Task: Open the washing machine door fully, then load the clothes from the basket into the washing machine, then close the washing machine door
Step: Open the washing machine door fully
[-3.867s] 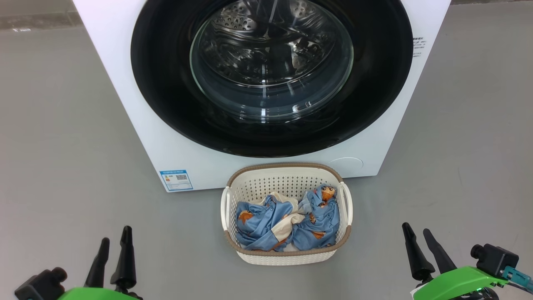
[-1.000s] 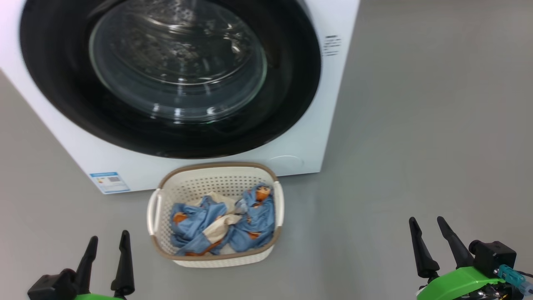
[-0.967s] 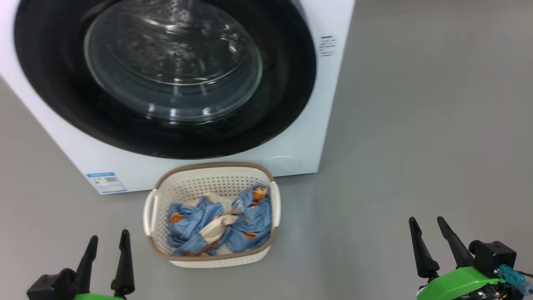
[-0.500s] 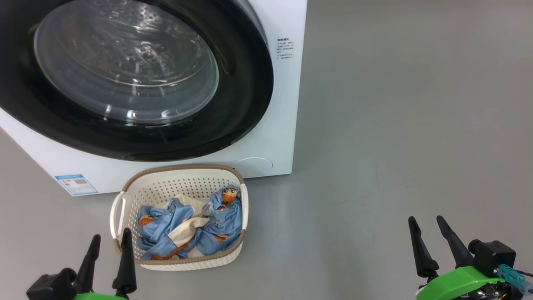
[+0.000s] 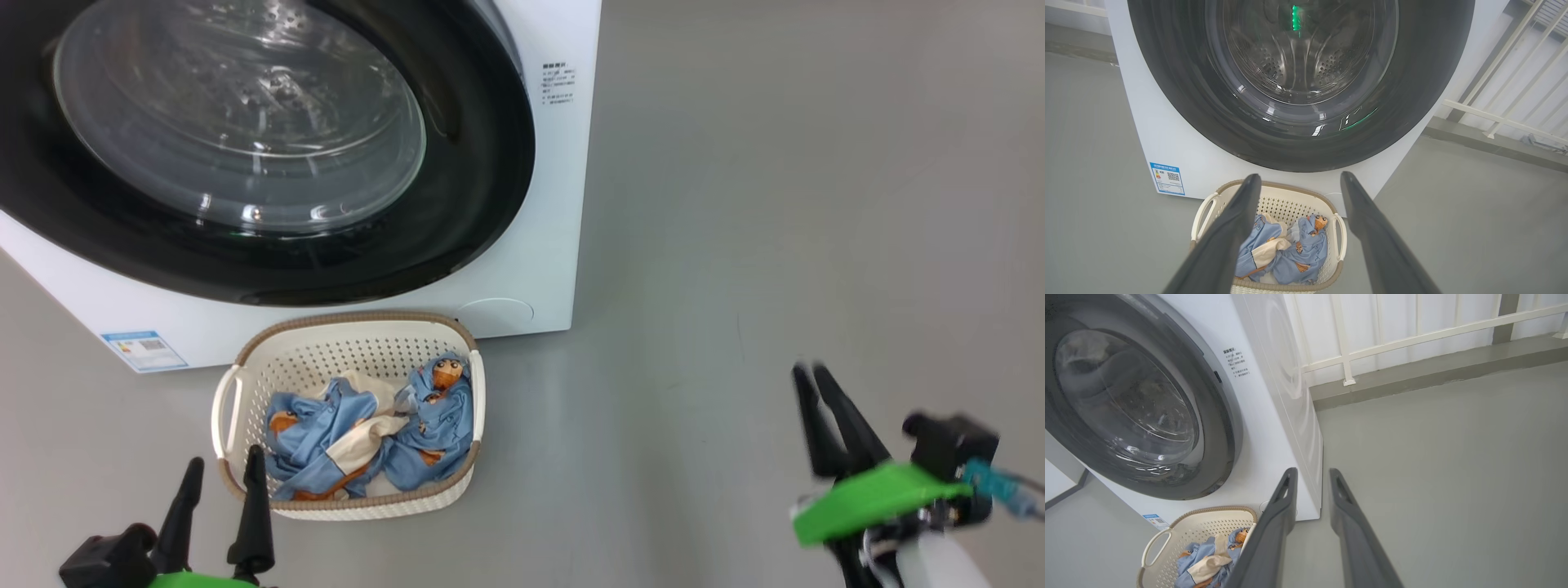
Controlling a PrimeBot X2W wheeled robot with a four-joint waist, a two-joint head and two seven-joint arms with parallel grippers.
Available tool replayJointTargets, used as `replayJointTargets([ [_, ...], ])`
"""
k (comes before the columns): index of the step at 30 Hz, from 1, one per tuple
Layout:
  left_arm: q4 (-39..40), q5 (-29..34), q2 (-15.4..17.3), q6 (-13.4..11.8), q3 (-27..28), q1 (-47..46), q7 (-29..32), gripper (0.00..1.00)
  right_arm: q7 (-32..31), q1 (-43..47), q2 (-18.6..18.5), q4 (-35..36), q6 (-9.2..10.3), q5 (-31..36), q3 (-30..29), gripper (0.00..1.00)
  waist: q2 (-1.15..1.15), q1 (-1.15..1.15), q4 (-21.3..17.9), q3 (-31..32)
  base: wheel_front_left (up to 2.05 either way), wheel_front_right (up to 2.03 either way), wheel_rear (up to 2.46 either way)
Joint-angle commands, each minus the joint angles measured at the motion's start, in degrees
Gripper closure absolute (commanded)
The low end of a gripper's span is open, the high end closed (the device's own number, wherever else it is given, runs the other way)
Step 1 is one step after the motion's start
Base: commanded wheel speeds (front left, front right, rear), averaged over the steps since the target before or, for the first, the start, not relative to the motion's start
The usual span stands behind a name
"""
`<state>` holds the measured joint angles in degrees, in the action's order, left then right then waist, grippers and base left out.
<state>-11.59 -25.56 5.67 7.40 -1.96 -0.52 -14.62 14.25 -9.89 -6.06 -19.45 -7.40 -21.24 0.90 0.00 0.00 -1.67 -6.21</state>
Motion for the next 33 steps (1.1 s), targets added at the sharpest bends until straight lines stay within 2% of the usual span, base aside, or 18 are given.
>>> replayJointTargets([
  [1, 1.6, -0.3, 0.6, 0.1, 1.6, -2.4, -0.4, 0.00, 0.7, -2.5, -0.4, 1.3, -0.09, -1.0, 1.5, 1.00, 0.00, 0.00, 0.0, -0.3, 0.00, 0.00, 0.00],
  [8, 1.8, -1.4, -0.1, 0.1, 0.2, -4.0, -0.4, 0.00, 0.7, -13.8, 0.3, -1.0, -0.09, -17.6, 3.1, 1.00, 0.00, 0.00, 1.0, -2.7, 0.00, 0.00, 0.00],
  [14, 1.8, -2.1, -0.4, 0.1, -1.5, -6.6, -0.4, 0.00, 0.7, -24.5, -1.1, -2.5, -0.09, -30.6, 2.8, 1.00, 0.00, 0.00, 3.6, -5.6, 0.00, 0.00, 0.00],
  [19, 2.0, -2.7, -0.7, 0.1, -2.5, -8.6, -0.4, 0.00, 0.7, -32.4, -4.4, -3.6, -0.09, -37.9, 4.5, 1.00, 0.00, 0.00, 6.1, -8.0, 0.00, 0.00, 0.00],
  [24, 2.1, -3.2, -1.1, 0.1, -3.9, -10.4, -0.4, 0.00, 0.7, -39.2, -7.7, -4.5, -0.09, -45.8, 10.2, 1.00, 0.00, 0.00, 8.6, -10.3, 0.00, 0.00, 0.00],
  [30, 2.1, -3.9, -1.7, 0.1, -5.8, -12.1, -0.4, 0.00, -7.5, -45.7, -12.0, -7.2, -0.09, -57.2, 16.0, 1.00, 0.00, 0.00, 12.0, -12.7, 0.00, 0.00, 0.00],
  [33, 2.1, -4.3, -2.0, 0.1, -6.6, -12.9, -0.4, 0.00, -12.4, -48.6, -14.2, -7.8, -0.09, -60.3, 18.5, 1.00, 0.00, 0.00, 13.4, -14.0, 0.00, 0.00, 0.00],
])
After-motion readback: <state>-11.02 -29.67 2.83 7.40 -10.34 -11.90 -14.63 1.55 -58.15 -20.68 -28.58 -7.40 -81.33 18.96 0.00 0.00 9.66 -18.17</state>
